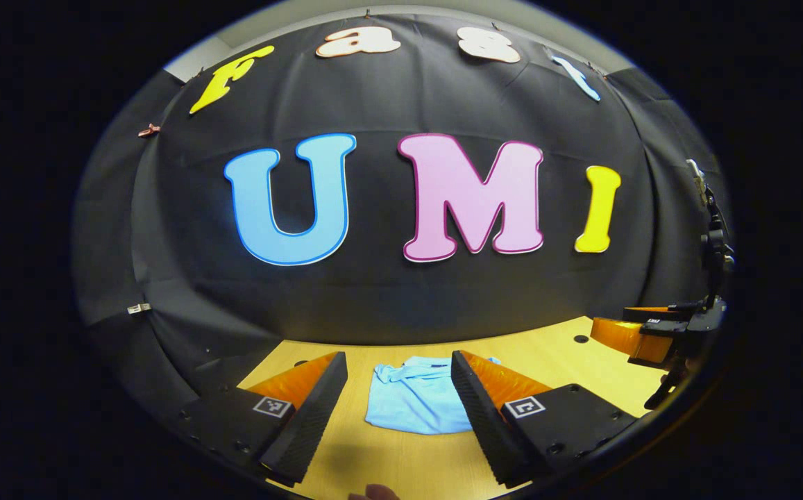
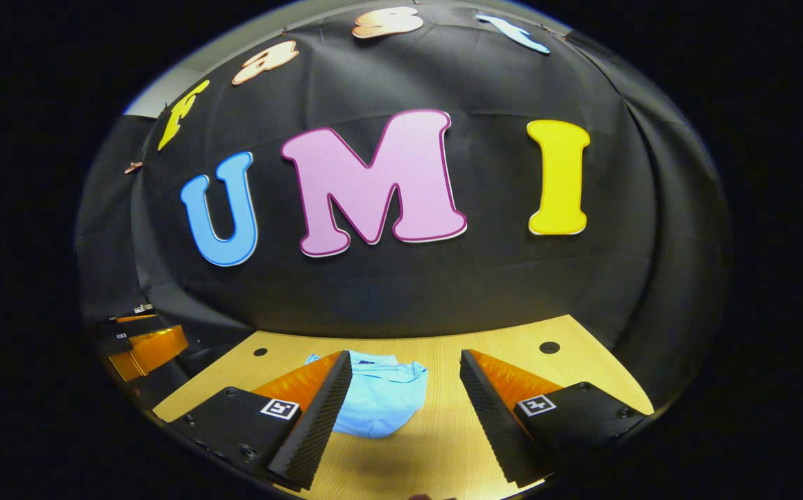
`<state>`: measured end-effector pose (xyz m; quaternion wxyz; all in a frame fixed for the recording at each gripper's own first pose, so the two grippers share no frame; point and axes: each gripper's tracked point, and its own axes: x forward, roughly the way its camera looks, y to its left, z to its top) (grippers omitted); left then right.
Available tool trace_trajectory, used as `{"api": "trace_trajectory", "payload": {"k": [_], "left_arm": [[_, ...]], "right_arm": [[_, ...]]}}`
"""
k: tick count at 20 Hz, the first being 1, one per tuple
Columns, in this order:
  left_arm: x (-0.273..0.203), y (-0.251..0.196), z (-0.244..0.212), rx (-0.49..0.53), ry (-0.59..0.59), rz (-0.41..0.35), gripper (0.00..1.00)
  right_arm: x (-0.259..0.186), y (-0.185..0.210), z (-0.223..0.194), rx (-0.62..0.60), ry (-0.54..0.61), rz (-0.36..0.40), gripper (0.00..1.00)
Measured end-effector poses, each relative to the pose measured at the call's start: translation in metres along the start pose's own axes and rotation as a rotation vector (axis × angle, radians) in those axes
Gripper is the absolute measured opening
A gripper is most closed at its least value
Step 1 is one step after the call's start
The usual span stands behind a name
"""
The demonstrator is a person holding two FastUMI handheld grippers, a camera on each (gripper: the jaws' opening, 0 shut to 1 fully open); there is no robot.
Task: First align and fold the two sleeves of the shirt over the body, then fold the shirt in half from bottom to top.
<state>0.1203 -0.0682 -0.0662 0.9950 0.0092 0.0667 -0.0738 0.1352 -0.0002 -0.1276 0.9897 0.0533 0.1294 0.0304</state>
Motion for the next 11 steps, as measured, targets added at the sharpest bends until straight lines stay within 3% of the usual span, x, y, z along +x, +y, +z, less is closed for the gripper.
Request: {"api": "trace_trajectory", "payload": {"k": [5,11], "left_arm": [[-0.057,-0.002,-0.001,-0.044,0.011,-0.017,0.92],[-0.089,0.014,-0.007,-0.081,0.027,0.002,0.96]], "right_arm": [[-0.064,0.012,0.023,-0.005,-0.039,0.027,0.97],[-0.102,0.018,0.021,-0.023,-0.044,0.016,0.98]]}}
